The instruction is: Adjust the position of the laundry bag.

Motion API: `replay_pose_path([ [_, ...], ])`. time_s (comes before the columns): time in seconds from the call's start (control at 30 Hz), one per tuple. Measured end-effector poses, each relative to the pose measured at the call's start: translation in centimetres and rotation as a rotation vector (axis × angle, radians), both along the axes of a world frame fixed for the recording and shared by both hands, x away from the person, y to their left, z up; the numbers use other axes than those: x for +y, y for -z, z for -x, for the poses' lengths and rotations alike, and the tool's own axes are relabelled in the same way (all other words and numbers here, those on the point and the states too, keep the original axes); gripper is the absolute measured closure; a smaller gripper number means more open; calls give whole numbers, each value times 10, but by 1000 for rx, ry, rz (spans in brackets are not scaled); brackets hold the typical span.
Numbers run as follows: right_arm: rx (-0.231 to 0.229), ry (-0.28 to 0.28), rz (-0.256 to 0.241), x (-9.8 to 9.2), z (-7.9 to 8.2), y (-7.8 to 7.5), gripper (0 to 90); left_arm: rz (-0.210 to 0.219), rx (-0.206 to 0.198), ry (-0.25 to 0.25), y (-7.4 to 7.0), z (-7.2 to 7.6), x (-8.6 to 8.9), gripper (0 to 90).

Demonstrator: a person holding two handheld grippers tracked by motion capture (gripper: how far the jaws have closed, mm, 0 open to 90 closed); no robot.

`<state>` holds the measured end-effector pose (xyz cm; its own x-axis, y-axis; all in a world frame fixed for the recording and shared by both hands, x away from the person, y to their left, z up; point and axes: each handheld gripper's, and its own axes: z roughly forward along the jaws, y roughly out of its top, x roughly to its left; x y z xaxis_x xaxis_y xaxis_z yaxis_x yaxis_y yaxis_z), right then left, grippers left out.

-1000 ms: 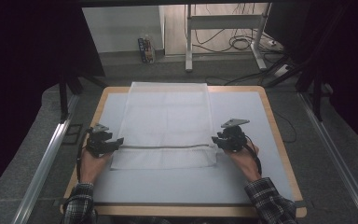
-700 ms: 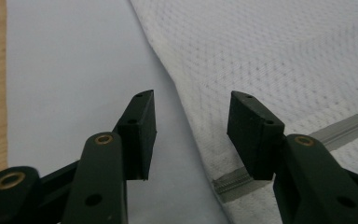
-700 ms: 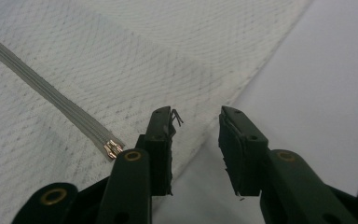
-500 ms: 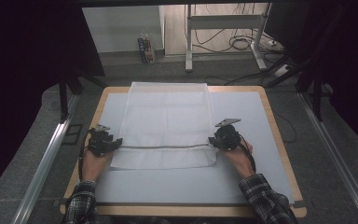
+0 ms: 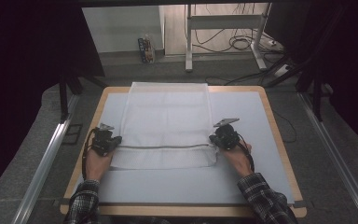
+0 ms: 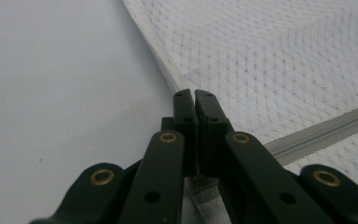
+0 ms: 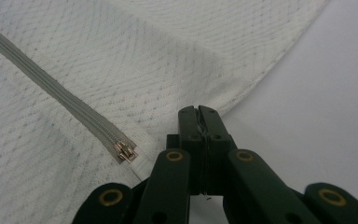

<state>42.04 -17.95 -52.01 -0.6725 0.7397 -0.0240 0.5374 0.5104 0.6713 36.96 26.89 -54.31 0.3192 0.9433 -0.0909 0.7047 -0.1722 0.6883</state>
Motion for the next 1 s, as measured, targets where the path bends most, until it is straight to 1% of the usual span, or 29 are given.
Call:
replay_pose_path([
  [0.03, -1, -1, 3, 0, 1, -1, 887, 12, 2, 3, -1, 0, 1, 893],
  [0.07, -5, -3, 5, 0, 1, -2, 887, 12, 2, 3, -1, 0, 1, 894],
  [0.1, -8, -6, 4, -1, 2, -3, 887, 35, 2, 11, -2, 1, 1, 894],
  [0.17, -13, -8, 5, -2, 3, -5, 887, 42, 2, 18, -4, 2, 1, 894],
  [0.23, -17, -16, 2, -5, 6, -9, 887, 49, 2, 41, -8, 5, -2, 894],
  [0.3, -19, -26, 5, -9, 9, -10, 887, 45, 3, 59, -9, 7, -5, 894],
  [0.33, -19, -26, 5, -9, 9, -10, 887, 45, 3, 59, -9, 7, -5, 894],
  [0.37, -17, -24, 7, -12, 13, -13, 887, 46, 7, 80, -11, 9, -8, 894],
  [0.43, -13, -31, 3, -17, 16, -15, 887, 41, 8, 100, -12, 13, -11, 894],
  [0.47, -13, -36, 0, -19, 17, -16, 887, 41, 8, 100, -12, 13, -11, 894],
  [0.5, -10, -40, -4, -22, 19, -17, 887, 42, 11, 113, -13, 16, -14, 894],
  [0.57, 0, -42, -7, -26, 22, -18, 887, 29, 19, 135, -14, 20, -19, 894],
  [0.6, 0, -42, -7, -26, 22, -18, 887, 29, 19, 135, -14, 20, -19, 894],
  [0.67, 13, -51, -12, -31, 27, -21, 887, 20, 20, 150, -15, 23, -21, 894],
  [0.7, 14, -53, -9, -33, 29, -22, 887, 14, 21, 159, -16, 24, -21, 894],
  [0.73, 11, -57, -8, -34, 31, -23, 887, 20, 17, 162, -17, 26, -23, 894],
  [0.83, 14, -64, -15, -38, 38, -26, 887, 5, 12, 182, -20, 32, -28, 894],
  [0.9, 16, -65, -13, -40, 42, -28, 888, -3, 14, 194, -22, 36, -30, 894],
  [0.93, 17, -65, -6, -41, 44, -29, 888, -15, 13, 197, -23, 38, -32, 894],
  [1.0, 18, -72, 5, -42, 49, -30, 888, -24, 19, 203, -23, 41, -35, 894],
])
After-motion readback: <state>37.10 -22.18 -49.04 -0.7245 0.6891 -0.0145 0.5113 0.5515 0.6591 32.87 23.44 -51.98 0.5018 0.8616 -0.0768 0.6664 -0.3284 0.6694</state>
